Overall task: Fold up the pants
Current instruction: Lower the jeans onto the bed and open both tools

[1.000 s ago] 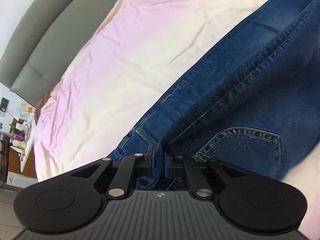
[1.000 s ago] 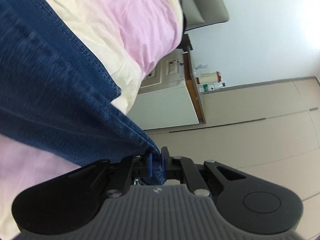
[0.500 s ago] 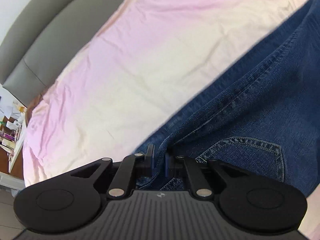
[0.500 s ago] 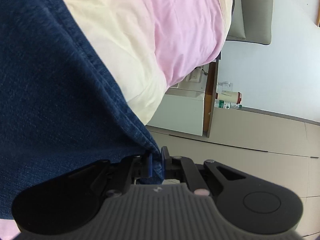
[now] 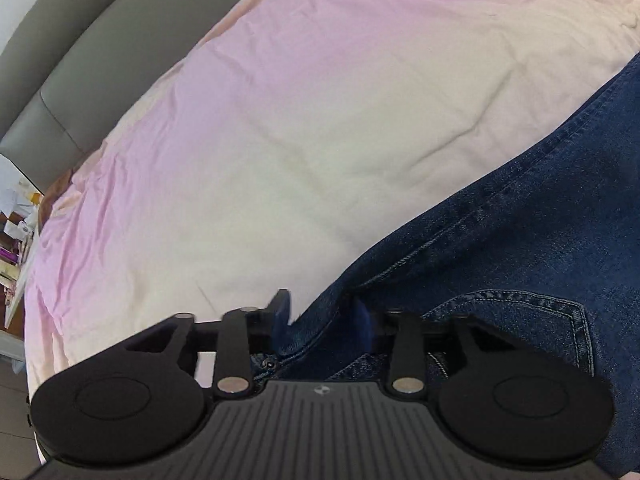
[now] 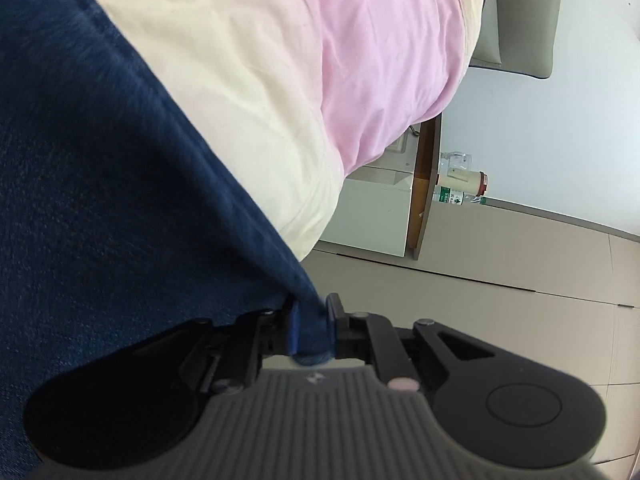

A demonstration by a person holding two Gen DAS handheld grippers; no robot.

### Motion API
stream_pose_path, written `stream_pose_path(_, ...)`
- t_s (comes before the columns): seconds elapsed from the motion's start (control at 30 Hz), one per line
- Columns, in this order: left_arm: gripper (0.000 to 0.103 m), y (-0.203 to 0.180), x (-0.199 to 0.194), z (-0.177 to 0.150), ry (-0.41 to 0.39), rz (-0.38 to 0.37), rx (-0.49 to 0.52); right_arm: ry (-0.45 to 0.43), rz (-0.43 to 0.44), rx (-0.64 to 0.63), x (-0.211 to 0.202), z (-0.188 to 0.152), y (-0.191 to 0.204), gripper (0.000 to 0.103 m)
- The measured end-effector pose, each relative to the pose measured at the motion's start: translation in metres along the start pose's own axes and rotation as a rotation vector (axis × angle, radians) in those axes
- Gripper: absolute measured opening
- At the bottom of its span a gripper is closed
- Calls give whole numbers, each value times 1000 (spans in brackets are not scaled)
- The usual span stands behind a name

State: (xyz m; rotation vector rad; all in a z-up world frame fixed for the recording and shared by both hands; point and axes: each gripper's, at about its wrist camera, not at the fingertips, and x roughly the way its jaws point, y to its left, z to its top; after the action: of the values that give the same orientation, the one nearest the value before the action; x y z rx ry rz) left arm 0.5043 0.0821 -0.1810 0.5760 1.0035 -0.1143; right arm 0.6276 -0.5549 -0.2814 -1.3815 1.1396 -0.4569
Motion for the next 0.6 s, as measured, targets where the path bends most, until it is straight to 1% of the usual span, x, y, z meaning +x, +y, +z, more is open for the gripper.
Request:
stream_pose_path(0.03,86,-1,-3,2,-24,11,-5,-5,1,15,-2,-2,-1,58)
stream_pose_path(0.07,87,1,-7,1,-45,12,-12,-14,-3,34,-7,-4,0,73)
stream_pose_path(0.17,87,10,-24,0,-57,20,-63,-34,6,100,-20,-8,-9,73)
stream_pose_path(0.23,87,16,-39,-7,-57,-6,-87,-55,34,134,-34,-12,-13,73)
stream_pose_path(0.3,87,22,-56,-19,-53,-25,-124,-87,78,169,-53,-17,-16,73)
stream_pose_path(0.37,87,32,-68,-34,-35,-33,-171,-136,139,212,-77,-23,-17,73)
stream_pose_path(0.47,87,57,-83,-60,-13,-36,-286,-208,226,240,-118,-34,-7,71)
stream_pose_path(0.6,87,93,-93,-112,-1,-38,-512,-286,409,339,-177,-48,6,71)
